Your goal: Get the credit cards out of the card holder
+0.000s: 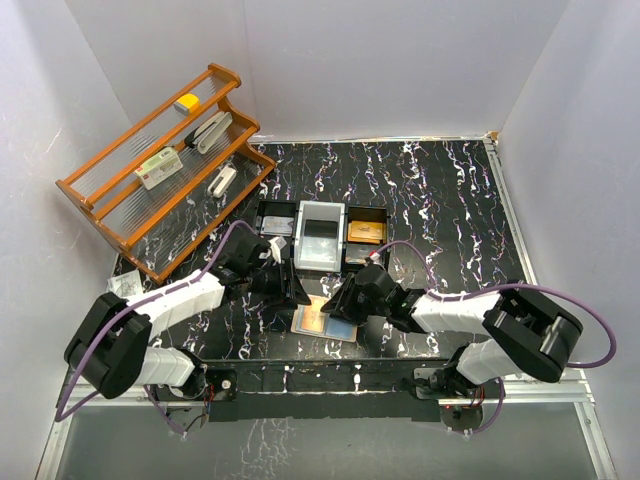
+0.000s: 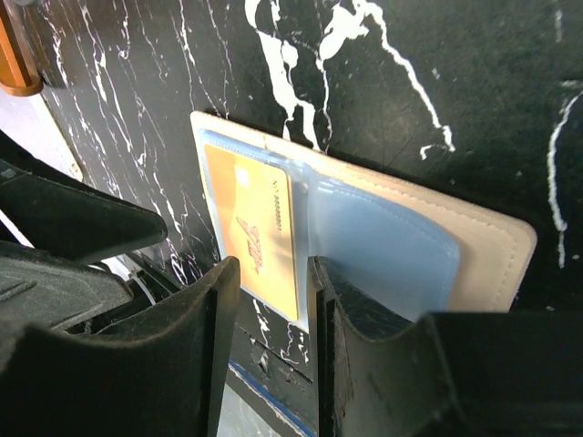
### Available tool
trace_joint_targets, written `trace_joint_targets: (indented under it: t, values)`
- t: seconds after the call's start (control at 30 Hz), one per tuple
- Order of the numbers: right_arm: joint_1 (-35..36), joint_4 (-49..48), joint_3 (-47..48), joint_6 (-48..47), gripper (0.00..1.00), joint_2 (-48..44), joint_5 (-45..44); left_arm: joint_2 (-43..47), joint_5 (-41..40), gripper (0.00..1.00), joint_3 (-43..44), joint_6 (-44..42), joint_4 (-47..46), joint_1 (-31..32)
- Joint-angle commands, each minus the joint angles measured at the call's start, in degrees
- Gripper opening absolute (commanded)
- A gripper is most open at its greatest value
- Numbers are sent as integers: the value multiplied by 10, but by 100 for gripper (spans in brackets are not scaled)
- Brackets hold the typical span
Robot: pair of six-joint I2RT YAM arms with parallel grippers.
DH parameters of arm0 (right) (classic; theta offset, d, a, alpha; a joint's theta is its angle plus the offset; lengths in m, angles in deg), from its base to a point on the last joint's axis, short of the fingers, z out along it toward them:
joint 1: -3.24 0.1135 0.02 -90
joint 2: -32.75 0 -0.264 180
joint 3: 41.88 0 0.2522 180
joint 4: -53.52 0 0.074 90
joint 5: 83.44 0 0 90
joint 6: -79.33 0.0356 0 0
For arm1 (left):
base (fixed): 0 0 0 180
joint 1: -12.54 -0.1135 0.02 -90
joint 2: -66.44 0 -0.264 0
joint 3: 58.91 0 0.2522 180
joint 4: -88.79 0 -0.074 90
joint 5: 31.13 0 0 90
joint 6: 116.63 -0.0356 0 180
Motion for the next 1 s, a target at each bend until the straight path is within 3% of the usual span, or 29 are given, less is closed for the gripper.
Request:
trace_joint_targets:
  t: [0.0, 0.33, 0.5, 0.83, 0.97]
  values:
    - [-19, -24, 18, -16, 33, 10, 18, -9, 26, 47, 0, 0, -5, 6]
    - [-21, -33, 27, -20, 29, 43, 41, -81, 17, 35, 6, -15, 11, 23]
    - [-21, -26, 33, -23, 25, 52, 43, -107, -12, 20, 15, -25, 50, 33]
    - [-21, -35, 29, -23, 0, 44, 56, -105, -25, 11, 16, -29, 63, 34]
    - [-21, -18, 33, -34, 0, 29, 52, -108, -27, 9, 19, -31, 66, 35]
